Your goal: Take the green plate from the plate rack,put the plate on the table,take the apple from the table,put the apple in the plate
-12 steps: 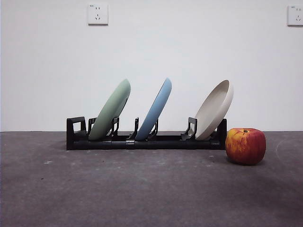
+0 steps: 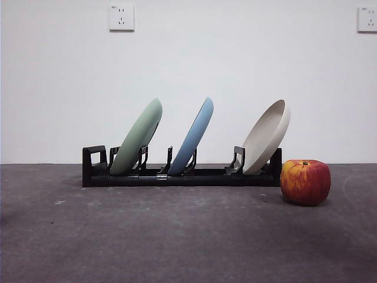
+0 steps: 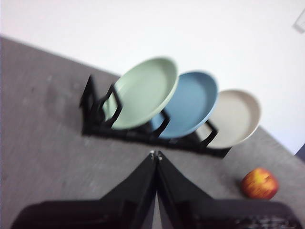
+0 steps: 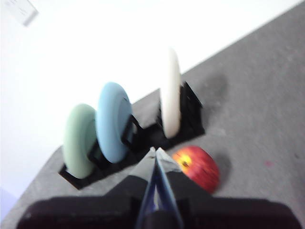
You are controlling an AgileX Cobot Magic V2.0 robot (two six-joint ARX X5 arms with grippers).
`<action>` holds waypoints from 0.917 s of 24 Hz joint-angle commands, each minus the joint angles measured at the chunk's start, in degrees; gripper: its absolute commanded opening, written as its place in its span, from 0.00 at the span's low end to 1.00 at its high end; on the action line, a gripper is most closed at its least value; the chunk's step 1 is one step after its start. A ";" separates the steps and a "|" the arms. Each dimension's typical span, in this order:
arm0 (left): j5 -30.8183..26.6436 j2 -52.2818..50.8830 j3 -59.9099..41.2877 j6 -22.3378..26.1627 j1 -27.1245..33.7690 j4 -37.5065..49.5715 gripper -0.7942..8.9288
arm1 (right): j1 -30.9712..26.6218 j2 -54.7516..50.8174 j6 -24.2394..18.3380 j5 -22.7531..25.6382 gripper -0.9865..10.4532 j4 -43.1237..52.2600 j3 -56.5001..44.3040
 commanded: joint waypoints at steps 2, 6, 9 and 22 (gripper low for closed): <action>2.14 2.51 4.98 -0.42 0.13 -0.94 0.07 | 0.11 4.57 -0.44 -3.23 0.08 -1.09 5.84; 6.12 7.17 11.39 0.33 0.13 -3.58 0.07 | 0.11 11.02 -4.59 -8.55 0.08 -5.68 13.70; 10.38 11.10 15.96 2.64 0.13 -6.45 0.07 | 0.11 15.85 -9.01 -13.92 0.08 -10.73 19.69; 29.68 25.83 30.95 16.37 0.00 -24.00 0.07 | 0.90 32.30 -33.31 -26.45 0.08 -41.16 42.01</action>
